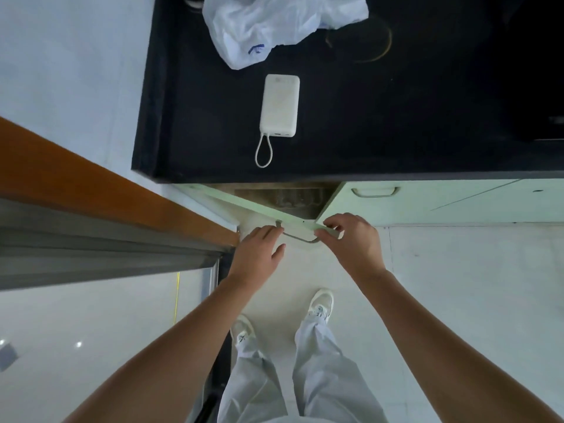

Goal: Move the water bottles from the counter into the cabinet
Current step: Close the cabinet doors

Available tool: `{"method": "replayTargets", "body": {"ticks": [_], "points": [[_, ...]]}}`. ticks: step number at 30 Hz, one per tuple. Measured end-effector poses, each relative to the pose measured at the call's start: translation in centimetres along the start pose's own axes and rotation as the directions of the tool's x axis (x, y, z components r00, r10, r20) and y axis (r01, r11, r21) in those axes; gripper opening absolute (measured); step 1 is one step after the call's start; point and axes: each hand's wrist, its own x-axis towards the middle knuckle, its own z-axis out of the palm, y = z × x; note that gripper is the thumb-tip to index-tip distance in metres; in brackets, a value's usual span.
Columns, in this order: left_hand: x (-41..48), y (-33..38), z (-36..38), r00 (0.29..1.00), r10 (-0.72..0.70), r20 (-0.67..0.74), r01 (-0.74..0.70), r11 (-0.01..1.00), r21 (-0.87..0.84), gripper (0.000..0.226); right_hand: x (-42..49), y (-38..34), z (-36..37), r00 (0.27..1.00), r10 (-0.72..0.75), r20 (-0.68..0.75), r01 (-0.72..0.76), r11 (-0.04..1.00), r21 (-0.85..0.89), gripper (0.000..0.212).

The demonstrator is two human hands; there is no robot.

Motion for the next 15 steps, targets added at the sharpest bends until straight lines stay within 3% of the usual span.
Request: {"method": "replayTargets", "body": {"ticks": [4,9,15], "points": [[0.7,0.1,0.5,0.999,0.001,-0.048,-0.001,1.0,-0.015,0.037,0.6,0.9,0.0,1.0,-0.006,-0.022,0.008,0.996,0.084,0.024],[2.1,-0.3,0.4,0.994,0.017,-0.108,-0.018,1.0,-0.003,0.025,0.7,1.3,0.2,0.995,-0.096,-0.036,0.099,0.99,0.103,0.01],[3.9,0.5,0.3,0.984,-0.024,-0.174,0.02,1.0,-0.023,0.022,1.2,2.2,-0.3,0.994,-0.048,-0.103,0.063,0.987,0.149,0.017]]}}
